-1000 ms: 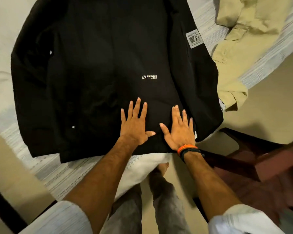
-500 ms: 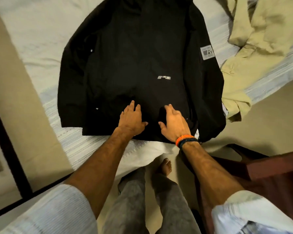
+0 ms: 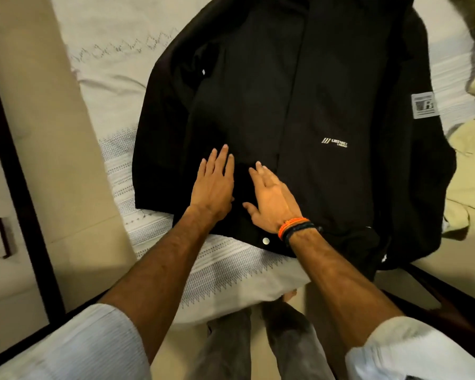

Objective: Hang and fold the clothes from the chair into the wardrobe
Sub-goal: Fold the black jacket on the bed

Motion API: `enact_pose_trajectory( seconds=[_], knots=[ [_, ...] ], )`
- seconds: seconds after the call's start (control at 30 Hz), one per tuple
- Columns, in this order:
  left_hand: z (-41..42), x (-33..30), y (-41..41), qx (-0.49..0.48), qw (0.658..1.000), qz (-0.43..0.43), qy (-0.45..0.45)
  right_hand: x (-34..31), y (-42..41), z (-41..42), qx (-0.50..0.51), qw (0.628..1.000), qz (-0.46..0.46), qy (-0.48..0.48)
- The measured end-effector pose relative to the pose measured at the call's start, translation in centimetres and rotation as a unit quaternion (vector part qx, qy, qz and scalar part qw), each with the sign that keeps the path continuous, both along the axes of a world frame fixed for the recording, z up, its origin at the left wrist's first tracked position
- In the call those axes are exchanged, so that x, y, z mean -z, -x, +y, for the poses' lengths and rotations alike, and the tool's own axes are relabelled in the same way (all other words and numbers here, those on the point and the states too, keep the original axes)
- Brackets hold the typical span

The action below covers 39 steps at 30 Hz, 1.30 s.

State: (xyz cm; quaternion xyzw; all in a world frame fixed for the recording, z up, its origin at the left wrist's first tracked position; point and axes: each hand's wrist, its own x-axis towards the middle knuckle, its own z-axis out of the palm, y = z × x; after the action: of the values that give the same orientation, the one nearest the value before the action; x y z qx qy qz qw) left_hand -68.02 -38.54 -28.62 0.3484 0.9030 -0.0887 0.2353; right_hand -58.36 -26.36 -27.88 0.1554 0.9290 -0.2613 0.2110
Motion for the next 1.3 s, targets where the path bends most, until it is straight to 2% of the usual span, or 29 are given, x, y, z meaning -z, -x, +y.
enact_pose_trajectory(
  seconds=[0.1,0.2,0.27,0.37,0.4,0.47,0.57,0.73,0.9,1.0,1.1,1.3],
  knots=[
    [-2.8,1.7,2.0,-0.047,0.996,-0.053,0.058,2.2,0.0,-0.5,0.049,0.996,-0.071,0.001],
    [-3.0,1.6,2.7,-0.037,0.995,-0.074,0.063,2.1,1.1,-2.2,0.108,0.992,-0.06,-0.039],
    [-2.2,1.2,3.0,-0.025,0.998,-0.045,0.039,1.8,2.5,-3.3,0.1,0.993,-0.034,-0.05],
    [-1.7,0.8,4.0,-0.001,0.996,-0.048,0.071,1.4,4.3,-3.3,0.035,0.995,-0.092,-0.018],
    [-1.5,0.5,4.6,-0.003,0.994,-0.06,0.094,1.1,5.0,-2.8,0.04,0.992,-0.117,-0.007],
    [-0.1,-0.7,5.9,-0.022,0.99,-0.081,0.112,0.2,6.4,-1.5,0.087,0.99,-0.113,0.002],
    [3.2,-2.4,8.0,-0.017,0.996,-0.058,0.071,-1.4,8.1,1.0,0.159,0.984,-0.084,0.009],
    [8.8,-2.6,12.5,0.042,0.998,-0.023,-0.036,-2.1,12.3,6.1,0.18,0.982,-0.053,0.011],
    [15.1,-0.7,18.3,0.092,0.994,0.003,-0.057,-0.7,17.9,12.0,0.144,0.989,0.008,-0.021],
    [16.9,1.4,22.0,0.062,0.998,-0.004,0.004,1.3,20.8,15.3,0.057,0.995,0.007,-0.076],
    [16.7,3.5,23.9,0.035,0.996,-0.045,0.064,3.4,22.1,17.6,0.098,0.989,-0.059,-0.089],
    [17.3,3.0,22.6,0.013,0.998,-0.055,0.032,3.7,21.8,16.9,0.096,0.991,-0.06,-0.069]
  ],
)
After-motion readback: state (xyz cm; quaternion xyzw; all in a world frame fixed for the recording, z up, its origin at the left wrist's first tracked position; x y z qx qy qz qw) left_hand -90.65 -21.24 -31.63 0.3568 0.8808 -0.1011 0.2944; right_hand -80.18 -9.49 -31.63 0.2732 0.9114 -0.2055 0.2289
